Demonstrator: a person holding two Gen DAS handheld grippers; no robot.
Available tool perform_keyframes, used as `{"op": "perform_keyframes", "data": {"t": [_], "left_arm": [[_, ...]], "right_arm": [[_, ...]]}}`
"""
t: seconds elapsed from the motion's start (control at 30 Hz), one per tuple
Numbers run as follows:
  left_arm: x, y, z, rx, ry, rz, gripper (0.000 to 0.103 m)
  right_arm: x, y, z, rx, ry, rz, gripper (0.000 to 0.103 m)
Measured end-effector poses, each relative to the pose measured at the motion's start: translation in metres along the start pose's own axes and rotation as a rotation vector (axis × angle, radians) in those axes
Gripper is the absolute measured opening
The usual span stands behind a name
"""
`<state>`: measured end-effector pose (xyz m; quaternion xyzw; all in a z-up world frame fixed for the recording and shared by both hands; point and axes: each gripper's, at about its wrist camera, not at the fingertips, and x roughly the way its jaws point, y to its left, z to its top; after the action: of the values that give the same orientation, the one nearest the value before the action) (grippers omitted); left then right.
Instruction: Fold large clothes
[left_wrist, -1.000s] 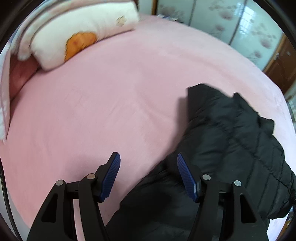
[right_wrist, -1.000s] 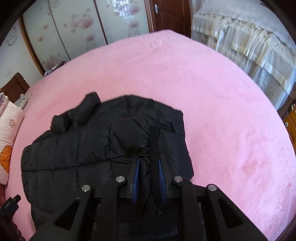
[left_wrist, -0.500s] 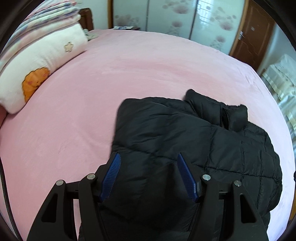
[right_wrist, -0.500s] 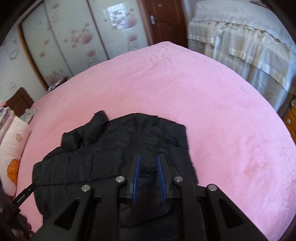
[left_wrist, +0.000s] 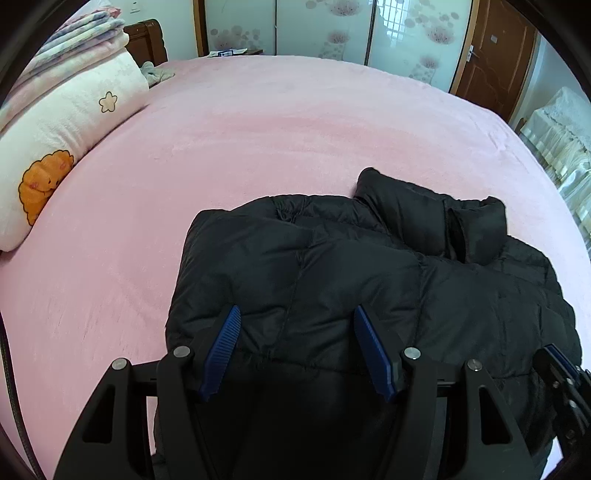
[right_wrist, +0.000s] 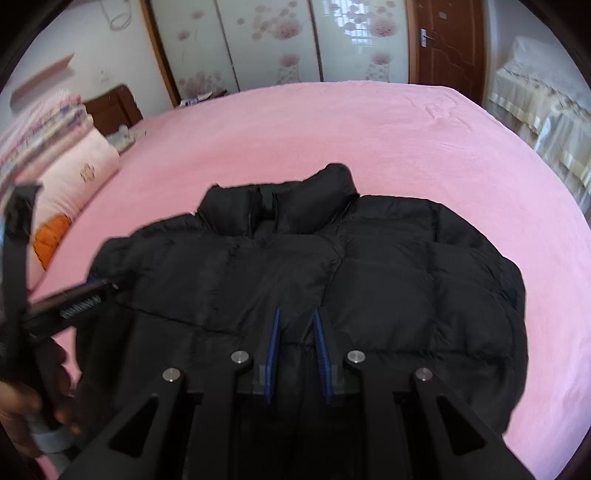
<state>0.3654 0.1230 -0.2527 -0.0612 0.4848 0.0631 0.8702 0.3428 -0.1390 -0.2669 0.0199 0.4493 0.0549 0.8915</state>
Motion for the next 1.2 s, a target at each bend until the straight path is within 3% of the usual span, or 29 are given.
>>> {"op": "perform_keyframes", "data": {"t": [0.1, 0.27, 0.3, 0.47, 0.7, 1.03, 1.2], "left_arm": [[0.011, 0.005, 0.003, -0.006, 0.018, 0.01, 0.063], [0.03, 0.013, 0.003, -0.012, 0.05, 0.026, 0.064], [0.035, 0.014, 0.002, -0.017, 0.06, 0.024, 0.064], [0.046, 0.014, -0.004, -0.014, 0.062, 0.037, 0.064], [0.056, 0.013, -0.007, 0.002, 0.061, 0.057, 0.064], [0.017, 0.008, -0.01, 0.012, 0.038, 0.073, 0.064], [-0.025, 0.007, -0.02, 0.034, 0.012, 0.073, 0.072]], "right_arm": [[0.014, -0.021, -0.002, 0.028, 0.009, -0.051, 0.007], [0.022, -0.07, -0.01, 0.073, 0.015, -0.163, 0.003], [0.023, -0.078, -0.012, 0.081, 0.019, -0.158, 0.0], [0.026, -0.089, -0.022, 0.05, 0.017, -0.187, 0.0], [0.032, -0.1, -0.026, 0.106, 0.029, -0.167, 0.0], [-0.006, -0.1, -0.02, 0.112, 0.048, -0.138, 0.002], [-0.044, -0.103, -0.02, 0.148, 0.007, -0.12, 0.003]]}}
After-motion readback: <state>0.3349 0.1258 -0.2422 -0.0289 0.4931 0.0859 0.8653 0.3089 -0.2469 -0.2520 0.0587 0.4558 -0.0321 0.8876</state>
